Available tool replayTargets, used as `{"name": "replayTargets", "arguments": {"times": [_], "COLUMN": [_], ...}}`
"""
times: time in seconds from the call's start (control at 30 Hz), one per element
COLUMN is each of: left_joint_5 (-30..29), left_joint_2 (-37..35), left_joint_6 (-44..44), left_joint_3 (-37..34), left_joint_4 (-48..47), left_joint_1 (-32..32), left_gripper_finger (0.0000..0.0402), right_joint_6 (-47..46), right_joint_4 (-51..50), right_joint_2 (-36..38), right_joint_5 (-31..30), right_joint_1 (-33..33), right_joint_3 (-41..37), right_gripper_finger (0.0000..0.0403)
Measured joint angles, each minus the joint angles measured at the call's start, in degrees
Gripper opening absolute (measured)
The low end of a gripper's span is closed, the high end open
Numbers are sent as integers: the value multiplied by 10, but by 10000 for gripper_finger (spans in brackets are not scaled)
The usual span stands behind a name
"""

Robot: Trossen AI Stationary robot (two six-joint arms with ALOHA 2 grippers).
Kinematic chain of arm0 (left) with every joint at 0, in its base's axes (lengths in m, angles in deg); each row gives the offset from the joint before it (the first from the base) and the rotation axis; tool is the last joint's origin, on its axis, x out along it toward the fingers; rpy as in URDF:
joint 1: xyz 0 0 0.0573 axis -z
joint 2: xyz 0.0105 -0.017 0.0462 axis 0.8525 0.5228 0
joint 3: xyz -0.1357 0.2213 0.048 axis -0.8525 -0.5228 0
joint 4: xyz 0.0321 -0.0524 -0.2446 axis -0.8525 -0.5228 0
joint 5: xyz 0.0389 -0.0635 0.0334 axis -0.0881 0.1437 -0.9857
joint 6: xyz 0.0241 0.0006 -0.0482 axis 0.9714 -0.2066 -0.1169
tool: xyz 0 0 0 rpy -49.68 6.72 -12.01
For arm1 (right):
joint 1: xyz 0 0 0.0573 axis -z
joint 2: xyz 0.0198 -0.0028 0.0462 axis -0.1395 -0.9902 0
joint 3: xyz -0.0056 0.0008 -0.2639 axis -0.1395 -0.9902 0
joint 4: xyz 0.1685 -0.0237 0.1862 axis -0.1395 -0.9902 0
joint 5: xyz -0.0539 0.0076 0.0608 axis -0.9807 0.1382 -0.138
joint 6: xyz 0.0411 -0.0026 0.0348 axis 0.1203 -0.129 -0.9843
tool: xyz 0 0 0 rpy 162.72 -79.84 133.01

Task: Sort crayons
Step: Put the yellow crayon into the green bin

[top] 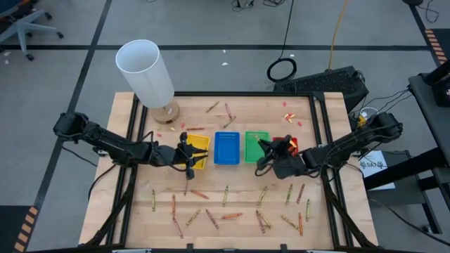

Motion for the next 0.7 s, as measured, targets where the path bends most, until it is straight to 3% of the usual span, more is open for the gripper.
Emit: {"name": "replayTargets", "arguments": {"times": [0.17,0.7], "left_joint_5": [0,14], "left_joint_2": [0,0], "left_joint_6": [0,0], "left_joint_3": [0,0], "left_joint_4": [0,-19], "left_joint_1": [0,0], "left_gripper_finger": [74,74], "right_joint_6": [-65,-129], "right_joint_4": [-45,25], "right_joint_2": [-10,-129], "right_joint_5": [2,19], "right_joint_1": [12,25], "right_joint_3": [0,0], "right_gripper_finger": [4,4]}}
